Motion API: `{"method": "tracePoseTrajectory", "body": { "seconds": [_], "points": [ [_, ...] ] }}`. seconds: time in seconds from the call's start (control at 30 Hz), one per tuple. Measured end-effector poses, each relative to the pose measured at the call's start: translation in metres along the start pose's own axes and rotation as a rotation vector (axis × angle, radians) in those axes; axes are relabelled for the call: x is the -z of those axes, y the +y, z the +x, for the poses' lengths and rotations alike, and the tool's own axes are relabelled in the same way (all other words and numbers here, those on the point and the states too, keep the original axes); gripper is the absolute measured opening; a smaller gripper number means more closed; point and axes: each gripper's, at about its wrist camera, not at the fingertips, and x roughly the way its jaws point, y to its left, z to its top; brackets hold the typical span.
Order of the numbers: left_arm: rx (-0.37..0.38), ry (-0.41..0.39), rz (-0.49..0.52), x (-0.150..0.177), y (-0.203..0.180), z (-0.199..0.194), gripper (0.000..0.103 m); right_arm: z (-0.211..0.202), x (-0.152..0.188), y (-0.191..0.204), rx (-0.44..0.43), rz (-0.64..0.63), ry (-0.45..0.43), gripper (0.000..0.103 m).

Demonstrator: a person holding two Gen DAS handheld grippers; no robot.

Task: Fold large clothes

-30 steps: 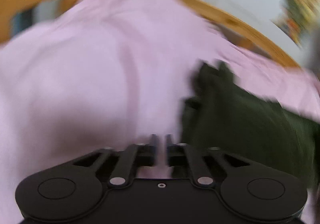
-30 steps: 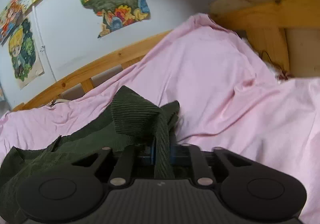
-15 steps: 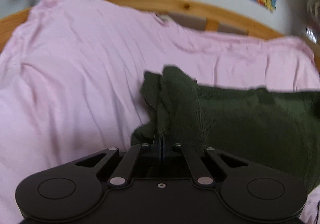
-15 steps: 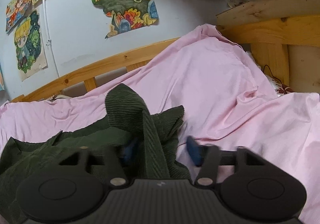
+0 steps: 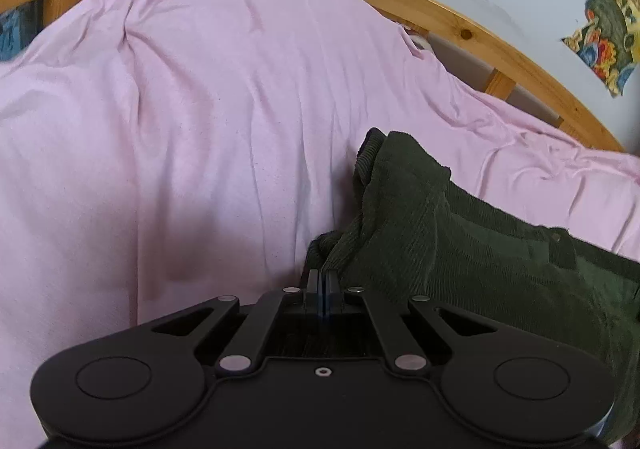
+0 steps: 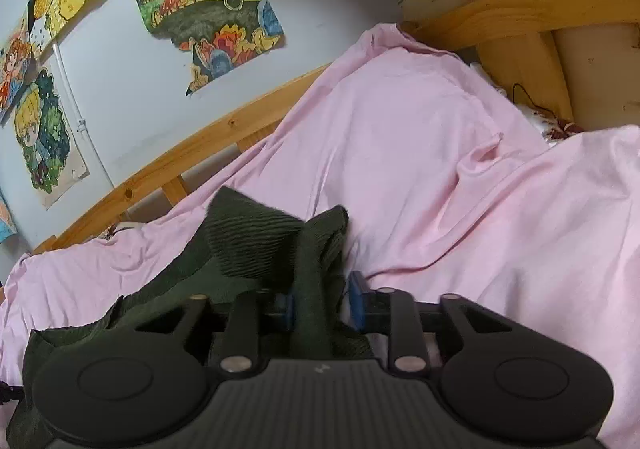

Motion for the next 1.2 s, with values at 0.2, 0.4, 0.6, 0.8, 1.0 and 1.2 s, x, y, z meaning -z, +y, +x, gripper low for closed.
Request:
{"method": "tracePoseTrajectory", "body": {
  "seconds": [0.2, 0.4, 0.6, 0.8, 1.0, 1.2],
  "points": [
    [-0.008, -0.005, 0.031, 0.0, -0.002, -0.005, 0.0, 0.0, -0.007, 0.029, -0.006, -0.189, -0.048, 0.043],
    [-0.009, -0.005, 0.015, 0.001, 0.001, -0.011, 0.0, 0.016, -0.022, 0.025, 0.004, -0.115, -0.056, 0.031],
    [-0.012, 0.017, -0.005, 0.008, 0.003, 0.0, 0.0, 0.025, -0.014, 0.002, 0.026, 0.007, -0.016, 0.03],
    [-0.004, 0.012, 0.005, 0.01, 0.005, -0.004, 0.004, 0.015, -0.014, 0.002, 0.1, 0.004, -0.017, 0.064],
    [-0.006, -0.011, 0.006, 0.013, 0.017, -0.014, 0.018, -0.015, -0.012, 0.036, 0.178, -0.131, -0.09, 0.103],
    [-0.007, -0.04, 0.026, 0.018, 0.019, -0.028, 0.066, -0.036, 0.008, 0.087, 0.178, -0.263, -0.103, 0.103]
  ]
}}
